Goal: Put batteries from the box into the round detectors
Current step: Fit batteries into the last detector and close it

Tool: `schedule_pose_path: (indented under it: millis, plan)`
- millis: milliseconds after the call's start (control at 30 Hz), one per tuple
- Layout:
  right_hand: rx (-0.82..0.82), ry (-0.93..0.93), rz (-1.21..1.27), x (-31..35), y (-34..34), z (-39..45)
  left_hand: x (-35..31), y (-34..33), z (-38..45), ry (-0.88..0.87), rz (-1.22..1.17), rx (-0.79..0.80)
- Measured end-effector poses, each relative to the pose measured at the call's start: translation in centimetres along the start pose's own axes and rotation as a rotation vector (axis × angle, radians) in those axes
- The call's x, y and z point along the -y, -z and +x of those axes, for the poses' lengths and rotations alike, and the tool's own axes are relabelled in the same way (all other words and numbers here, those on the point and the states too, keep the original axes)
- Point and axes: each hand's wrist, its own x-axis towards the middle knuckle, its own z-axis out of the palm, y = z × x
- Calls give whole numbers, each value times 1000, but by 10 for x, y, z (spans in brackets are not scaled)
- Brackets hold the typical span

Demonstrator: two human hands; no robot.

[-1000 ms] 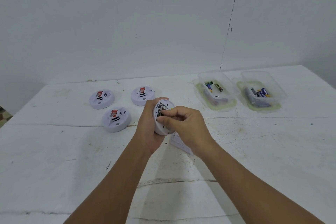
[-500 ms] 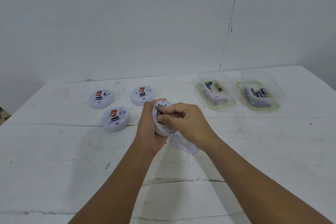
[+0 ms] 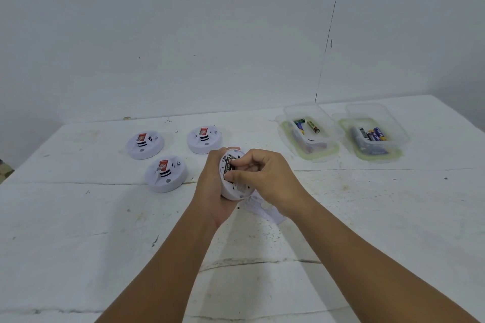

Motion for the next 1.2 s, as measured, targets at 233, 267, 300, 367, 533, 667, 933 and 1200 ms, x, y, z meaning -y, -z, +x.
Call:
schedule_pose_path:
  millis: [233,267,300,367,533,667,933,1200]
  plan:
    - [-91,75,-360,-4,22,-6,-16,1,-1,-43,40,-38]
    - [-103,71,-544,-6,28,-4,-18,3,-1,-61,44,-44]
    - [-78,35,-721,-9,34,-3,-19,4,-2,-73,52,-43]
    - [68,-116,-994,-10,41,-5,-21,6,-3,-82,58,-33]
    - [218,-191,-1217,-11,36,-14,-18,7,-4,-61,55,-18]
    - [201,-183,-1199,-11,35,-14,-18,9,-5,-63,64,-31]
    - [127,-117,-1145,-22,38,-14,-22,15,-8,-85,39,-107]
    - [-107,336,-522,-9,21,-14,-23,10,-8,-33,-1,-86]
